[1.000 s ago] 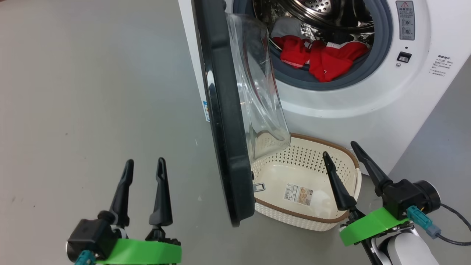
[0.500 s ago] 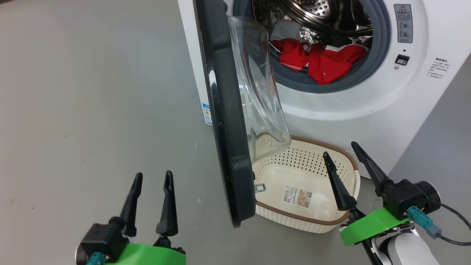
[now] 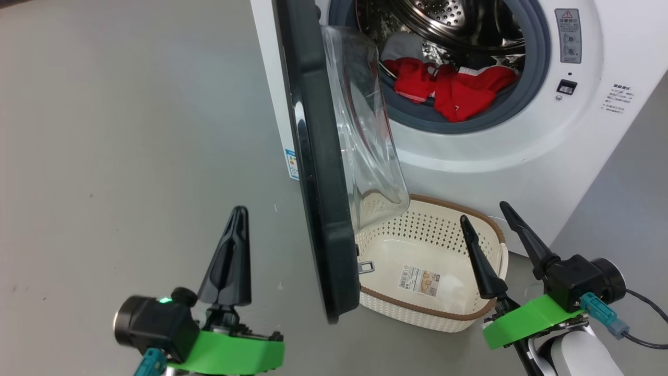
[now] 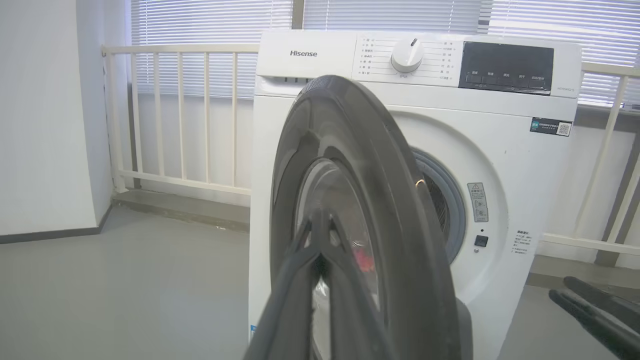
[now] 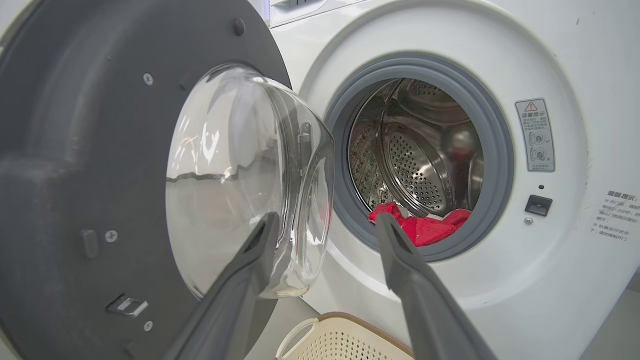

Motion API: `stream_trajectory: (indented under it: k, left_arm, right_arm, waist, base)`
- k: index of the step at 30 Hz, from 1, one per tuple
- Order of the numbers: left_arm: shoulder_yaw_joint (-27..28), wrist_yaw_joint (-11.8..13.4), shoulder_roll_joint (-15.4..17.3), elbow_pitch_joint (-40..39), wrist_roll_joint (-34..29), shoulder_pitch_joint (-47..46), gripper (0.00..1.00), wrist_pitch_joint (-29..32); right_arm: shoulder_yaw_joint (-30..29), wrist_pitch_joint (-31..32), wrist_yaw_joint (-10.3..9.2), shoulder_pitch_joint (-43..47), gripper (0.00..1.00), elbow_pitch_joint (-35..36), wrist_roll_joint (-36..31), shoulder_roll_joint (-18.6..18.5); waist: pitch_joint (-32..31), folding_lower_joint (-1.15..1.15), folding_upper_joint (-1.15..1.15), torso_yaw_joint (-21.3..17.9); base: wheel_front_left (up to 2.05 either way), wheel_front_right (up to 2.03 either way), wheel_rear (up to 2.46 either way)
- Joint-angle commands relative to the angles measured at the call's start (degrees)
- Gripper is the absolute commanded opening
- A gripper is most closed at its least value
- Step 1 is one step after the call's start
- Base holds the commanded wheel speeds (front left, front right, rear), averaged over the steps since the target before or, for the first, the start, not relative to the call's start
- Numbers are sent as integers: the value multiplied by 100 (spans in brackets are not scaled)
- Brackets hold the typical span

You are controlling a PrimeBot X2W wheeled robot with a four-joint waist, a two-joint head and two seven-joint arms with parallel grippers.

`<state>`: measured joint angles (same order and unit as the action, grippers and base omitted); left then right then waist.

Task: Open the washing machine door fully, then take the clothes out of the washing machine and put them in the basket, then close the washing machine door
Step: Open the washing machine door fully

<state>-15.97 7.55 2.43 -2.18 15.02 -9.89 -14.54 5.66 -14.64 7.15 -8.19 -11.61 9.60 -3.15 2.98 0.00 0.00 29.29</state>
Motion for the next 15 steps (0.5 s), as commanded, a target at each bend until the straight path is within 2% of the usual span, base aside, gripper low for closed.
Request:
stream_trajectory:
  k: [1, 10, 15]
  left_arm:
    - [123, -11, 58, -244, -63, -255, 0, -20]
    - [-304, -143, 68, -1210, -91, -627, 0, 368]
    - [-689, -262, 61, -1451, 15, -766, 0, 647]
  right_arm:
    - [100, -36, 34, -30, 100, 164, 34, 27]
    - [99, -36, 34, -60, 100, 177, 66, 27]
    - [100, -36, 34, -98, 100, 176, 67, 27]
  waist:
    - [3, 0, 0, -20]
    - [49, 0, 0, -162]
    - [112, 0, 0, -243]
  base:
    - [0, 0, 0]
    - [0, 0, 0]
    - [0, 0, 0]
